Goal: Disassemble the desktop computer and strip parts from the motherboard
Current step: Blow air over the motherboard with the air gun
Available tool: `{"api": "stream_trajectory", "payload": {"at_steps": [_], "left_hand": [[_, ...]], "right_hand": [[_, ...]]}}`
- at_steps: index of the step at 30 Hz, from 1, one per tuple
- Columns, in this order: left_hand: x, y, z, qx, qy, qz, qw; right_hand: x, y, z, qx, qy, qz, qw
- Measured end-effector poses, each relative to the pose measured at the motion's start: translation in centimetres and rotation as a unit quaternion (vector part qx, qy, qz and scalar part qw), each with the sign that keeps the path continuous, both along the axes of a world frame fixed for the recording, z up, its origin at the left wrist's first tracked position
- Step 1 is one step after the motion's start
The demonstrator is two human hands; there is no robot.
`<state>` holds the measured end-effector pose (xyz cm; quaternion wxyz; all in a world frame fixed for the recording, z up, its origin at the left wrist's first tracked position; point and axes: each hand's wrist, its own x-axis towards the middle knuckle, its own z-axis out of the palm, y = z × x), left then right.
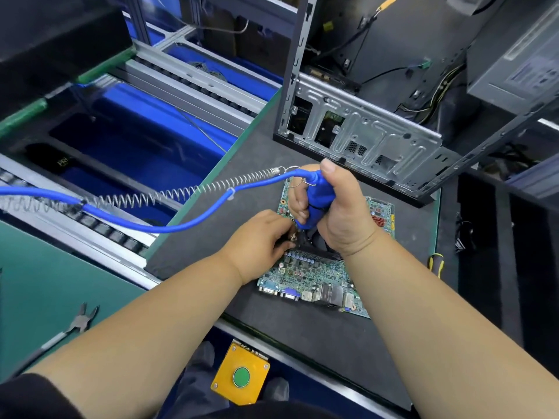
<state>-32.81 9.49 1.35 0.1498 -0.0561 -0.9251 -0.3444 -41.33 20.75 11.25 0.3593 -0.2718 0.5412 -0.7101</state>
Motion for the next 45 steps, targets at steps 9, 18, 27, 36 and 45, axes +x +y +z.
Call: {"api": "stream_trajectory", "payload": {"at_steps": [9, 18, 27, 36, 45], "left_hand": [[-0.1, 0.6, -0.2, -0.057, 0.032, 0.002, 0.998], [-0.2, 0.7, -0.2, -0.034, 0.046, 0.007, 0.998], [0.6, -0.6, 0.0, 0.015, 0.008, 0.028, 0.999], [5.3, -1.5, 8.2, 0.409, -0.06, 0.047, 0.909], [11.2, -1.3, 8.6, 0.323, 0.022, 0.275, 0.906]], "right_hand": [[-0.1, 0.0, 0.4, 0.001, 0.029, -0.011, 1.0], [-0.5, 0.2, 1.2, -0.018, 0.02, -0.011, 1.0], [-0.2, 0.4, 4.3, -0.033, 0.071, 0.021, 0.997], [3.3, -0.7, 3.0, 0.003, 0.026, 0.001, 1.0], [8.3, -5.4, 1.4, 0.038, -0.035, 0.052, 0.997]]}}
